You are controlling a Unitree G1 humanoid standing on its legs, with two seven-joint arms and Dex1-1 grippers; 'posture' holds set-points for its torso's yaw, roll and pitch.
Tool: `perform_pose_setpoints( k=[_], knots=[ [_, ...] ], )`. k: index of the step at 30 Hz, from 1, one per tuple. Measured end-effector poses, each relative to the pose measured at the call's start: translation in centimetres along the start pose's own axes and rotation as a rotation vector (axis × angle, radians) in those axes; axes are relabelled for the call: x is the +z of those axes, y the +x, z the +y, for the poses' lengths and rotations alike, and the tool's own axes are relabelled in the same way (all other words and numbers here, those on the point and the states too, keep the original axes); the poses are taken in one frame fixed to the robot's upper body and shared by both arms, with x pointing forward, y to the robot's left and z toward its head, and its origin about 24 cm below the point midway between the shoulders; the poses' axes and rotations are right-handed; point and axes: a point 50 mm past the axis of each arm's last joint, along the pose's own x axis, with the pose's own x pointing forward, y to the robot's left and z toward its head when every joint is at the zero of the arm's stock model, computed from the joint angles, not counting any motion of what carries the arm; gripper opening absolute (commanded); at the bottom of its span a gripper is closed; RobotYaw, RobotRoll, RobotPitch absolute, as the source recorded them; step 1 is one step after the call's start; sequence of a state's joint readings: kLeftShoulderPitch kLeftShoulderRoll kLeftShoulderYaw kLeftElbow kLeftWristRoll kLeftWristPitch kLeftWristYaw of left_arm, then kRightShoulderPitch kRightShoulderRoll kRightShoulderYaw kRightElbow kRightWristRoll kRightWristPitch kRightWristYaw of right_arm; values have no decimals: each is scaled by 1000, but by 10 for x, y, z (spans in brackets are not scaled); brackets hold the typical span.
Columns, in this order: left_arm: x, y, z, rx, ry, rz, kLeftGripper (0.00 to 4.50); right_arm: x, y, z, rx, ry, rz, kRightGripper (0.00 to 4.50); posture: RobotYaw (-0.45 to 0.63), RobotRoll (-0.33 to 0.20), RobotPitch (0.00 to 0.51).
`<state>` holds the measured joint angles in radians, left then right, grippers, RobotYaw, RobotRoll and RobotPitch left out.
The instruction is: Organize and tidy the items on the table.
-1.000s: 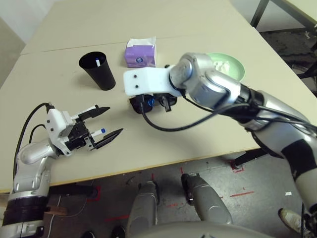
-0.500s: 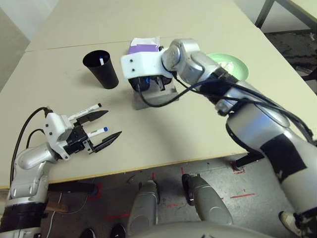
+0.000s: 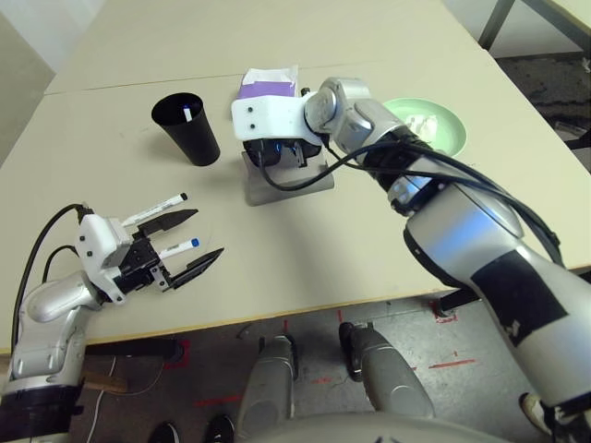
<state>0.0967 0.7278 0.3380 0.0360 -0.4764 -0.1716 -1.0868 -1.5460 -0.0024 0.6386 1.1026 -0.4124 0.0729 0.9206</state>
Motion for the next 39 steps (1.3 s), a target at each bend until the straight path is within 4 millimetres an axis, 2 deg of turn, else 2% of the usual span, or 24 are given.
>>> perform_pose_setpoints(
  k=[5, 14, 20, 29, 39],
  knots=[
    [0, 0, 0, 4, 0, 0, 4500, 8, -2, 0, 12, -9, -20, 138, -58, 0, 208],
    [2, 1, 2, 4, 6, -7, 4500, 13, -4, 11, 65, 13, -54, 138, -72, 0, 207],
    [2, 2, 2, 3, 7, -8, 4500, 10, -8, 15, 77, 29, -44, 138, -67, 0, 206],
    [2, 2, 2, 1, 2, -5, 4500, 9, -1, 20, 70, 43, -42, 138, -53, 0, 213],
    [3, 2, 1, -1, 5, -4, 4500, -3, 9, 23, 47, 45, -18, 138, -42, 0, 219]
  ],
)
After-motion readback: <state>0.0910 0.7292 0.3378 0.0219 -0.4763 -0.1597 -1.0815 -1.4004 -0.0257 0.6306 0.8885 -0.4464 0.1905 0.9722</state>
